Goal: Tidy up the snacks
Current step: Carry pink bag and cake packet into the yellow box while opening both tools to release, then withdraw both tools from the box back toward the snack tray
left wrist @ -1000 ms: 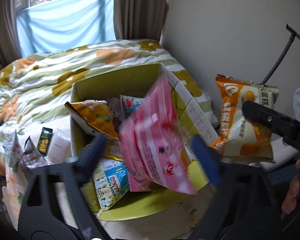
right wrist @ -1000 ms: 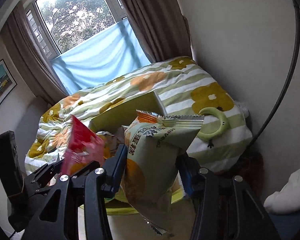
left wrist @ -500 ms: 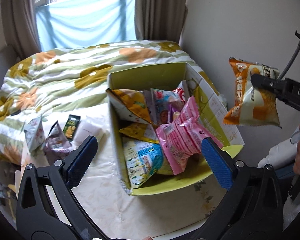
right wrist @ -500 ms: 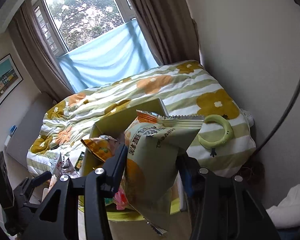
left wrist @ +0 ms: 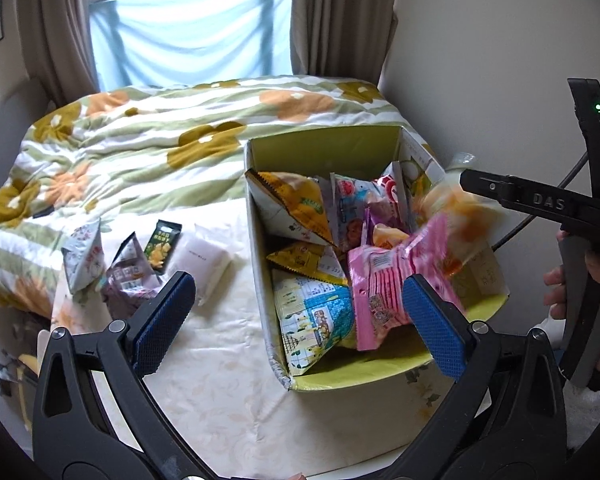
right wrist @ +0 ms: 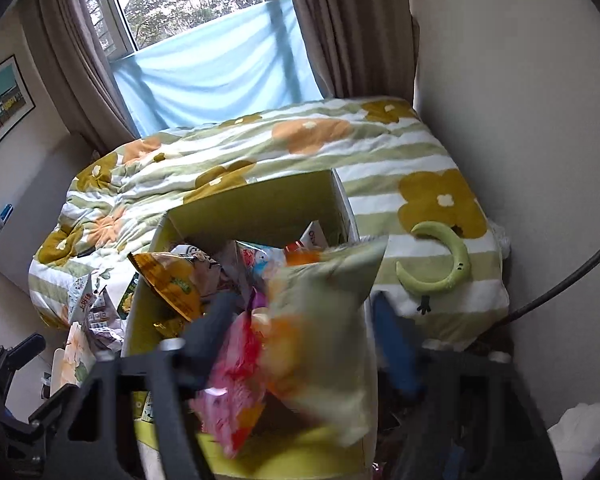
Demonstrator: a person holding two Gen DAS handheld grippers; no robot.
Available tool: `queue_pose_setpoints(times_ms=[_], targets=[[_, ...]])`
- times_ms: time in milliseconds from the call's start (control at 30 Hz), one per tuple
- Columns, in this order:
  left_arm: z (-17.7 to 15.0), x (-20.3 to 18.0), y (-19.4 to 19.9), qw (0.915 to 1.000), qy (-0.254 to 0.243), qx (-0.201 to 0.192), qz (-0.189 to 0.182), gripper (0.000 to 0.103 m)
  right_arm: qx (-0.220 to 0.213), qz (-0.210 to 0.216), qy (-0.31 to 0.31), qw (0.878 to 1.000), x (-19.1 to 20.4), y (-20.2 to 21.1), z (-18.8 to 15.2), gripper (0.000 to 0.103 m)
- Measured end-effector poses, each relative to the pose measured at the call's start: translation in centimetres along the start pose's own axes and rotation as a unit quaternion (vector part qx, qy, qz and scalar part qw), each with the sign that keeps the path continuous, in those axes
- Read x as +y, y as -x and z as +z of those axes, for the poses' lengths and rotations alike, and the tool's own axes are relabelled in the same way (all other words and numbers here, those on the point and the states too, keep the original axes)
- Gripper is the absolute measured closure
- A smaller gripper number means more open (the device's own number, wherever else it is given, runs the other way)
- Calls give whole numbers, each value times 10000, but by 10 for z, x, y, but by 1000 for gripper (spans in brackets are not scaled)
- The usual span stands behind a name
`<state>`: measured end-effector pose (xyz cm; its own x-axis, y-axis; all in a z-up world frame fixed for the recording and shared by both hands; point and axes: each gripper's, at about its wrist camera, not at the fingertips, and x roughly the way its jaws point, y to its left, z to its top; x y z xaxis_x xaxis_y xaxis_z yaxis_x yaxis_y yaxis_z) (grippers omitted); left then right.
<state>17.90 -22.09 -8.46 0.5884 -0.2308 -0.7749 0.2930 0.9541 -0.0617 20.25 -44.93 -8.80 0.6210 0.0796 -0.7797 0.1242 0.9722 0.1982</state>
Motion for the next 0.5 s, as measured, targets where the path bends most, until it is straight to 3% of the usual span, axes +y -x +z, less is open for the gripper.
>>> queue_pose_setpoints(times_ms=[33, 233, 500], targets=[[-2, 0, -3, 10000, 13, 27, -7, 1, -39, 94, -32, 9999, -2, 1, -3, 5], [-7, -5, -15, 9998, 47, 157, -79, 1, -3, 131, -28, 9999, -2, 4, -13, 4], [-1, -10, 6, 9998, -3, -193, -33, 1, -221, 246, 34, 9994, 5, 28, -10, 4]])
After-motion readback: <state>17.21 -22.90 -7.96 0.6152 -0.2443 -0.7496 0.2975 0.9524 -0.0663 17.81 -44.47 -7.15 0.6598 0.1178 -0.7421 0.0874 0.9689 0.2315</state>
